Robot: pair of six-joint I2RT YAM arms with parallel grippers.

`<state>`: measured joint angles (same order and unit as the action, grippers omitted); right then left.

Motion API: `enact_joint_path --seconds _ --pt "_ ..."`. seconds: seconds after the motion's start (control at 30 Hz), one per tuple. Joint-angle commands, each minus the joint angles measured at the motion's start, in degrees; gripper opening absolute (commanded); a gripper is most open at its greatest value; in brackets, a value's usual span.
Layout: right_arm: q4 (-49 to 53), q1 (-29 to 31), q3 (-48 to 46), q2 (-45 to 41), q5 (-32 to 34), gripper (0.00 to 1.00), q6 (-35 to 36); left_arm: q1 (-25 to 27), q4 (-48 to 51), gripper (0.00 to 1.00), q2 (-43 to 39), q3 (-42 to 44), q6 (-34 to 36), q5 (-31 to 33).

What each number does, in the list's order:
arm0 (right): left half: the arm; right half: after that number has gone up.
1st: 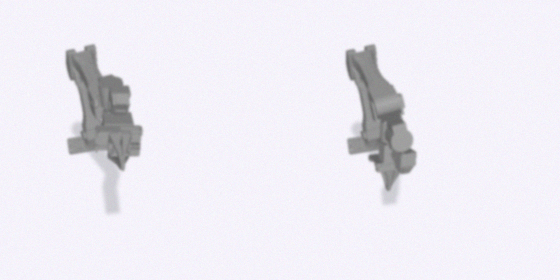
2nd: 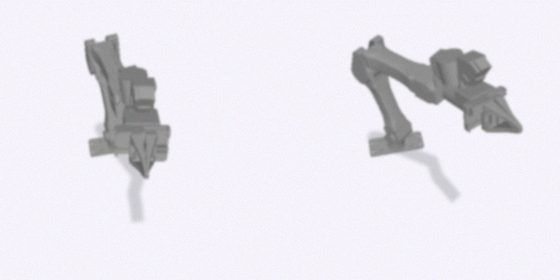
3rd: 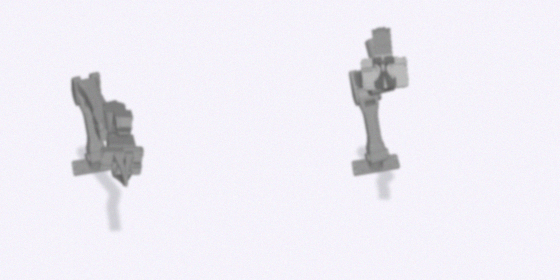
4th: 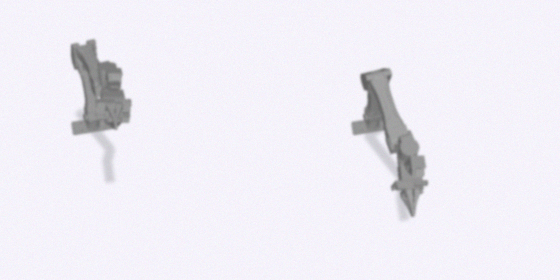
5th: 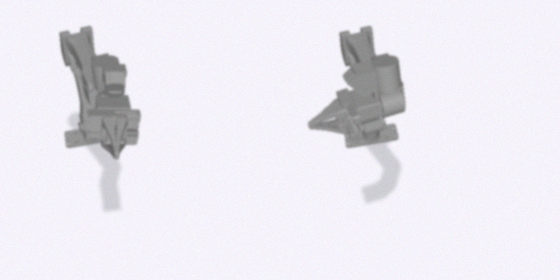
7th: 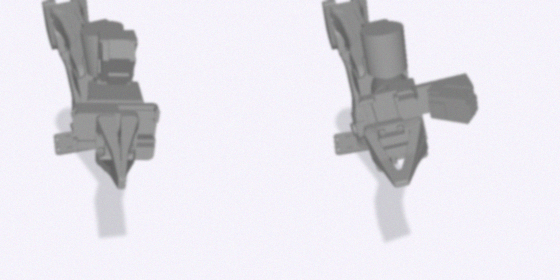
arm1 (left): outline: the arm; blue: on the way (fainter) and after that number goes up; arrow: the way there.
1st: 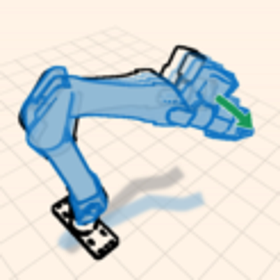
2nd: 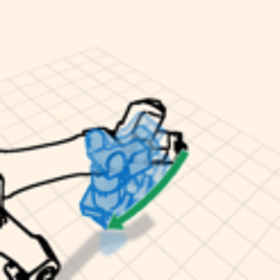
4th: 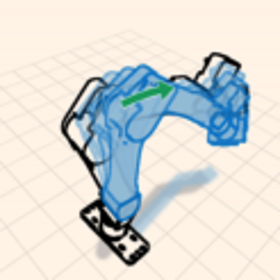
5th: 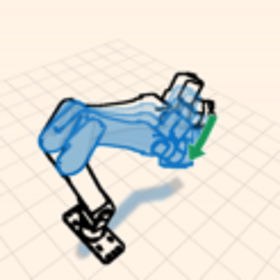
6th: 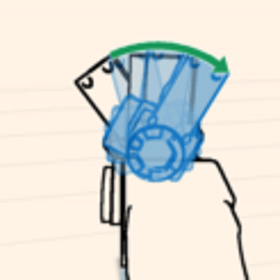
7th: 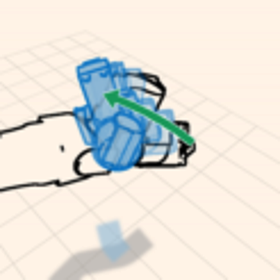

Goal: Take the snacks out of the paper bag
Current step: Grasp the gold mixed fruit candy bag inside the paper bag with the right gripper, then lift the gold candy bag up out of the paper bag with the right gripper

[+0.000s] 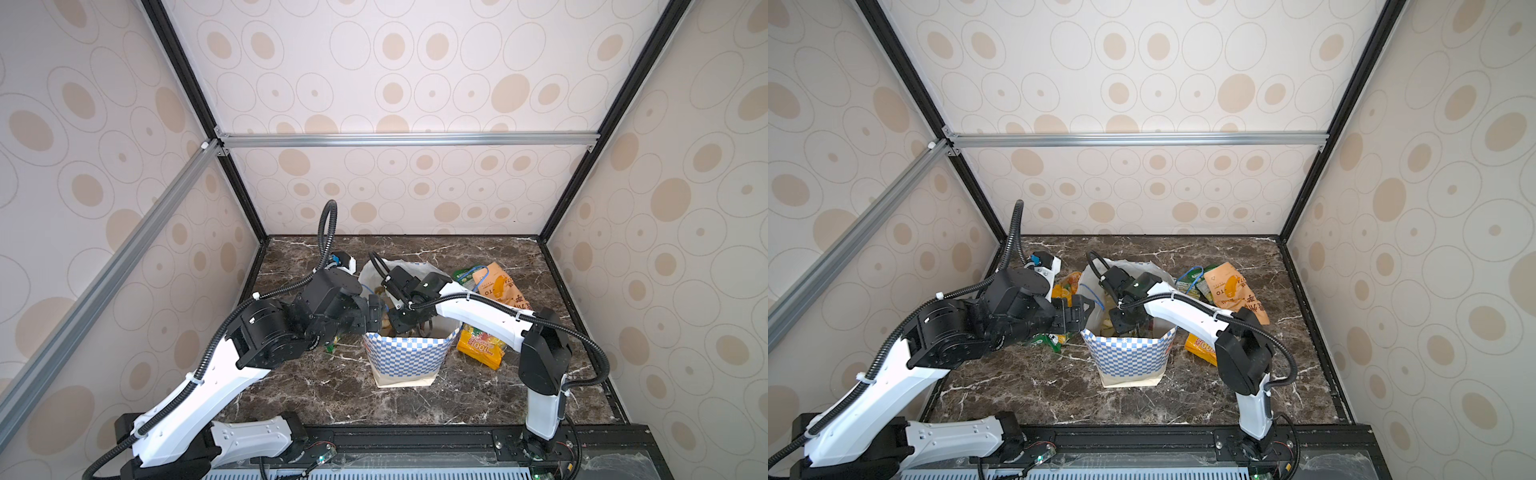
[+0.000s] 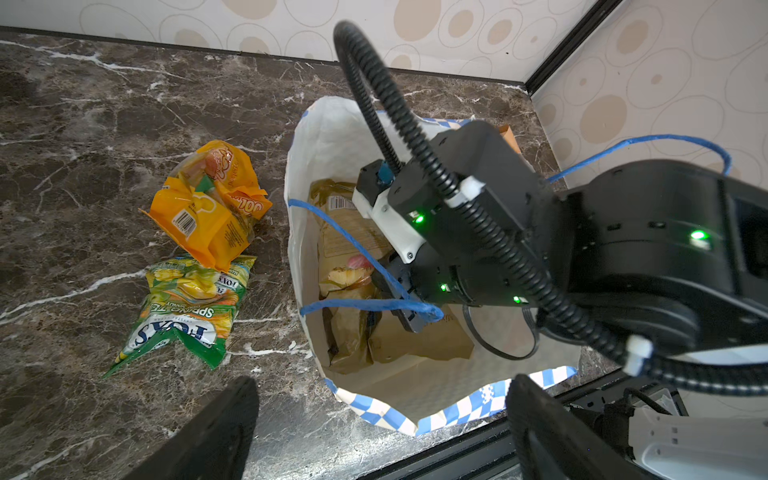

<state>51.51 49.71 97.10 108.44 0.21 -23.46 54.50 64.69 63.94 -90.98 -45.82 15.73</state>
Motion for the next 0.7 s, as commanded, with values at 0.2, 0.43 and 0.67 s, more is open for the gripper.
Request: enact_joint_path --seconds 0.2,0.43,0.67 --pt "-0.3 -1.9 7.6 -7.4 1.9 0.00 0.5 0.2 -2.0 0.93 -0.8 -0.4 0.5 0.8" --pt "1.9 -2.6 11.8 -8.3 1.5 0.00 -0.1 0.2 -2.5 0.93 -0.2 -0.5 1.0 0.5" --pt "2.8 -3.1 17.1 -9.7 2.9 0.00 0.2 0.2 -4.1 0.93 -0.3 -0.7 1.8 -0.5"
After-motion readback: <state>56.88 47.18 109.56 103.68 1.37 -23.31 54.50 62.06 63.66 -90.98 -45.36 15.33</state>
